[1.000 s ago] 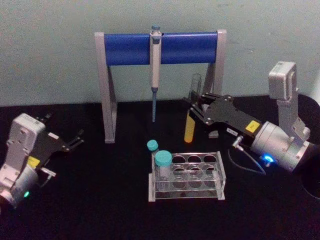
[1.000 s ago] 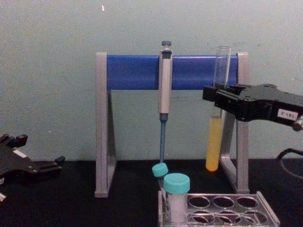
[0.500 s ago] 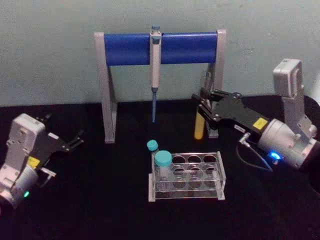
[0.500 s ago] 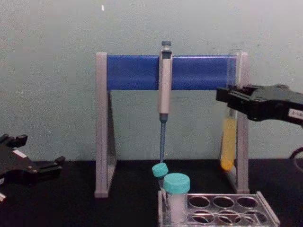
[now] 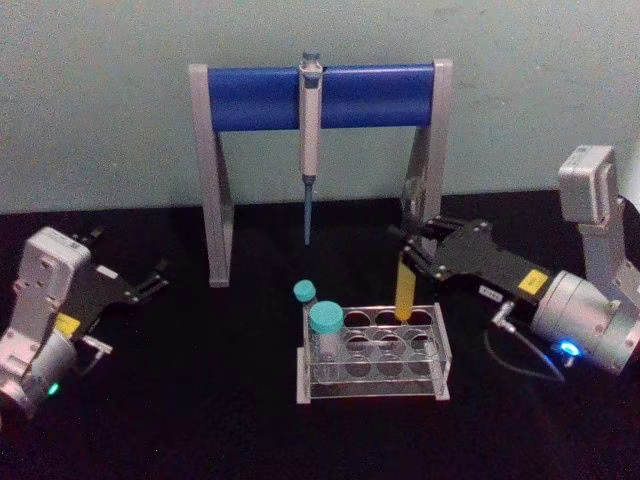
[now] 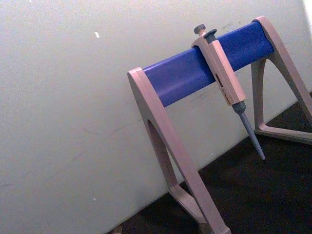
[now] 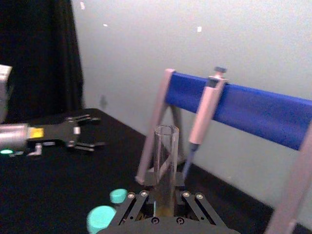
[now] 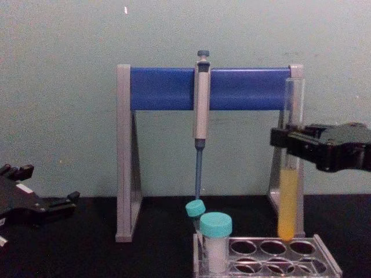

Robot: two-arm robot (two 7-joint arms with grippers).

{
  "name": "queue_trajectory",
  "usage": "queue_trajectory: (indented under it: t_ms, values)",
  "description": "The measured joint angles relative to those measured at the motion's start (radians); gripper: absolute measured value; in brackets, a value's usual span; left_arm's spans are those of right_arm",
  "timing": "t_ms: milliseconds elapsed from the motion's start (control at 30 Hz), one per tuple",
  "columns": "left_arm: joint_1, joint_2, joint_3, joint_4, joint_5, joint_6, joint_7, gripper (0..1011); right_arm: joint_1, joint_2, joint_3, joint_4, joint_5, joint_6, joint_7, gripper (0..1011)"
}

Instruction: Pick up the test tube from the test tube rack, shake it, then place it back into the test tube rack.

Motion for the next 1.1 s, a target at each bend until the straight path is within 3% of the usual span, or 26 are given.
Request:
queue_trajectory:
  t_ms: [233, 533, 733, 1100]
  values:
    - [0.000, 0.000, 0.000, 0.000, 0.000, 0.000, 0.000, 1009, 0.032, -0.023, -0.040, 0.024, 0.020, -0.001, 0.039, 225]
    - [0.000, 0.000, 0.000, 0.000, 0.000, 0.000, 0.000, 1010, 0.123, -0.079, -0.079, 0.132, 0.025, -0.039, 0.062, 225]
    - [0.000, 0.000, 0.000, 0.000, 0.000, 0.000, 0.000, 1010, 0.159, -0.098, -0.078, 0.184, 0.014, -0.057, 0.045, 225]
    - [0.000, 0.000, 0.000, 0.000, 0.000, 0.000, 0.000, 1010, 0.153, -0.092, -0.057, 0.185, 0.006, -0.056, 0.018, 225]
